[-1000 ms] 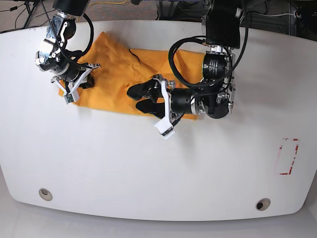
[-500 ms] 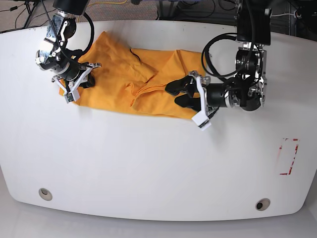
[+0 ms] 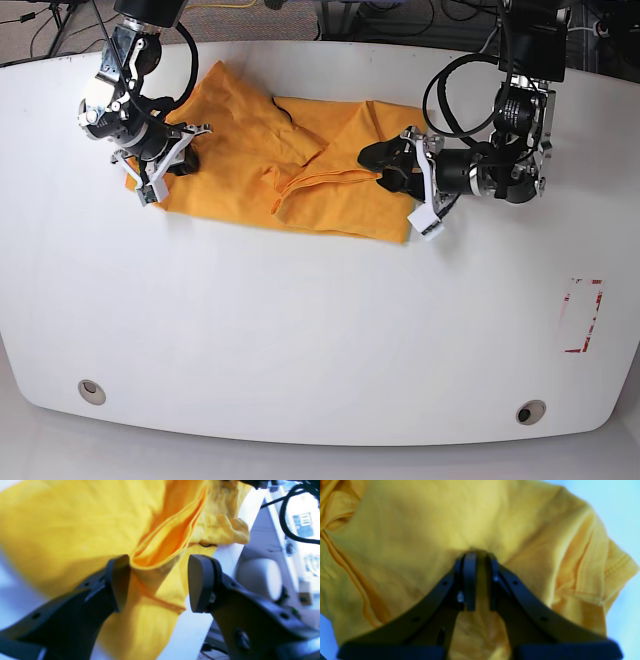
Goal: Layout the t-shirt on the table in an organized manner, then fold the t-shirt properly
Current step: 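Fold the held strip end with the left gripper toward the right gripper, then regrasp the folded strip's outer edges with both grippers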
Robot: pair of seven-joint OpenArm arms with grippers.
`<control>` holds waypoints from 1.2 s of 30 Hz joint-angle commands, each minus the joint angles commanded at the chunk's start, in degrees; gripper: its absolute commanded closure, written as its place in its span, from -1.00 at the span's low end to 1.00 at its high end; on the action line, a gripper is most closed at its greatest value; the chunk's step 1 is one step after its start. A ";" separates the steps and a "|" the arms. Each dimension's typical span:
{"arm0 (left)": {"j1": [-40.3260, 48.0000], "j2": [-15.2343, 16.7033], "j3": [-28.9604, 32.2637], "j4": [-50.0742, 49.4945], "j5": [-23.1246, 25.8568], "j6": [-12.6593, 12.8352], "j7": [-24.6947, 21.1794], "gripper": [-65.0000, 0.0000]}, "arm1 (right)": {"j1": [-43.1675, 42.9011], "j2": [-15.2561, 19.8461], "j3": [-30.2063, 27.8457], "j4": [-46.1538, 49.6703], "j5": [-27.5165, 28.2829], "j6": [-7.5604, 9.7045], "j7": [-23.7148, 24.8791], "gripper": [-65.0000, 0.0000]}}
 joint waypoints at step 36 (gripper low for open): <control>-0.62 -3.34 3.87 9.85 19.78 1.23 -11.87 0.68 | 0.09 -0.97 0.00 0.09 -0.53 0.00 0.00 0.77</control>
